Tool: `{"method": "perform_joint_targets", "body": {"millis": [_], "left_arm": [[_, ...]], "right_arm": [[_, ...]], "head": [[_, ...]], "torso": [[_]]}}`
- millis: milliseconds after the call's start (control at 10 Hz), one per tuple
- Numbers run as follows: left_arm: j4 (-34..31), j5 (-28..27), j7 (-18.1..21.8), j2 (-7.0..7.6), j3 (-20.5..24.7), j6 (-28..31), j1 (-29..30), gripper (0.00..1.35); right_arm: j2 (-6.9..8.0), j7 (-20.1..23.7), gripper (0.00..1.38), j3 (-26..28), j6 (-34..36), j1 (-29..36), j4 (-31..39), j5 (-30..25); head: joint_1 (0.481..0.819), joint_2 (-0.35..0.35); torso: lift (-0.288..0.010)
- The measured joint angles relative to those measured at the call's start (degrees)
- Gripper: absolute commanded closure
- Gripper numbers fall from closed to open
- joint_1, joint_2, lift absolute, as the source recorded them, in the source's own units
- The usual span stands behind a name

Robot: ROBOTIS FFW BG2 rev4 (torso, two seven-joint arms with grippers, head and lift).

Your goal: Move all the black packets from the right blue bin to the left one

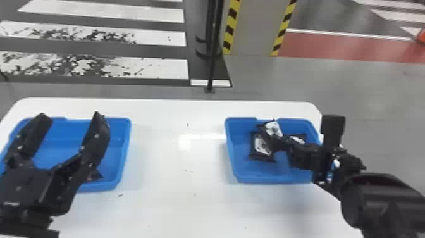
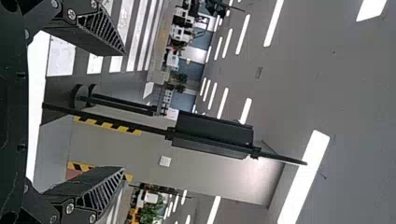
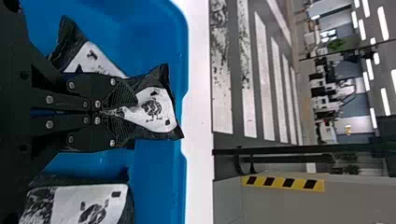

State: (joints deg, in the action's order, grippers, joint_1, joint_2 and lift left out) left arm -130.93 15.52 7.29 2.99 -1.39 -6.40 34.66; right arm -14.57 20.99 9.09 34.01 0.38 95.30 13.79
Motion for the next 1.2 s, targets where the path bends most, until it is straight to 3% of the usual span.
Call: {"method": "perform_joint_targets", "body": {"millis": [200, 400, 800, 1200], "left_arm": [[0.4, -0.1, 0.0, 0.0, -0.1, -0.8, -0.2, 0.17], [1.3, -0.1, 0.0, -0.07, -0.5, -2.2, -0.5, 0.17], [1.6, 0.8, 0.0, 0.38, -2.1, -0.4, -1.7, 0.16], [1.8, 2.5, 0.4, 0.73, -3.0, 2.5, -2.1, 0.17]], "right_arm": [[0.39, 0.3, 1.14, 0.0, -3.1, 2.4, 4.8, 4.4], [0.52, 3.6, 1.14, -1.5, -6.4, 3.5, 7.3, 11.1], [-1.22, 6.0, 1.14, -17.3, -12.1, 3.1, 8.5, 27.3], [-2.41, 6.1, 1.14, -27.6, -14.2, 0.8, 9.1, 32.3]], "head": [[0.695, -0.112], [0.695, -0.059], [0.695, 0.118], [0.695, 0.21]], "torso": [[-0.14], [-0.14], [-0.14], [-0.14]]}}
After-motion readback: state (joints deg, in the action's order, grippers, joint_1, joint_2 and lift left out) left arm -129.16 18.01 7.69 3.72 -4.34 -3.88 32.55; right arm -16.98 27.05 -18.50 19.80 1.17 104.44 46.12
